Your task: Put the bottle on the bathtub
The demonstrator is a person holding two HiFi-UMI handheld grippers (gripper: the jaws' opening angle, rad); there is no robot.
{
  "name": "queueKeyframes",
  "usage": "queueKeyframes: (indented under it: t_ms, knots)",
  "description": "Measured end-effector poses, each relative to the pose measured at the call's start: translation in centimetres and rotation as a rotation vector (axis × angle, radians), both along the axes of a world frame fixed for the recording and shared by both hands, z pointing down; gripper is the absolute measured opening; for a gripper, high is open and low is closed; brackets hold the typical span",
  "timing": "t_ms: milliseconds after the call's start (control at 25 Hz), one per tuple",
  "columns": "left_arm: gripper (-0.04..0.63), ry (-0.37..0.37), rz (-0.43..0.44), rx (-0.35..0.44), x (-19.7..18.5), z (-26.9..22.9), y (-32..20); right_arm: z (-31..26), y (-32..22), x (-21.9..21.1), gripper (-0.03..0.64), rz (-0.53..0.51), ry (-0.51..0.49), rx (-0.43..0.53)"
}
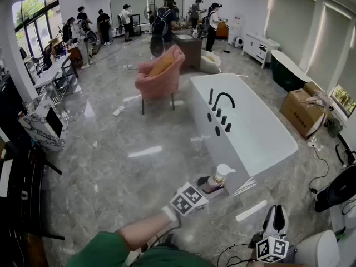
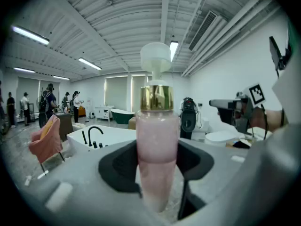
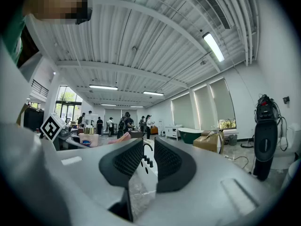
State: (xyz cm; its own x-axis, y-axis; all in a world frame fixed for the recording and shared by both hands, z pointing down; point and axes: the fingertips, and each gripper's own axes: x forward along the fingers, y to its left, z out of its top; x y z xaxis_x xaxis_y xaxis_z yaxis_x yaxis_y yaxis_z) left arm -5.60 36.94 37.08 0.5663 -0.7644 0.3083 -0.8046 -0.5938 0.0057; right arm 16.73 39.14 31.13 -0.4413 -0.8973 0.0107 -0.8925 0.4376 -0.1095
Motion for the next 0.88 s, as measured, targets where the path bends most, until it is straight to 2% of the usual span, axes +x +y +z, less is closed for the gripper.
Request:
queueKeyframes:
  t_ms: [440,680,880]
  knots:
    - [0.213,0.01,-0.009,0.043,-2.0,-0.6,-3.5,-0.5,-2.8,-1.0,0.074,0.015,-0.013,0.051]
    - [0.213,0.027,0.012,0.008,-3.2,0.2,-4.5,-1.0,-2.5,-1.4,0.074,0.074,-0.027,0.037]
    - [0.213,0.054,0.022,0.002,-5.7,0.7,-4.8,-1.1,-2.5,-3.6,0.074,0.105,-0.013,0.047]
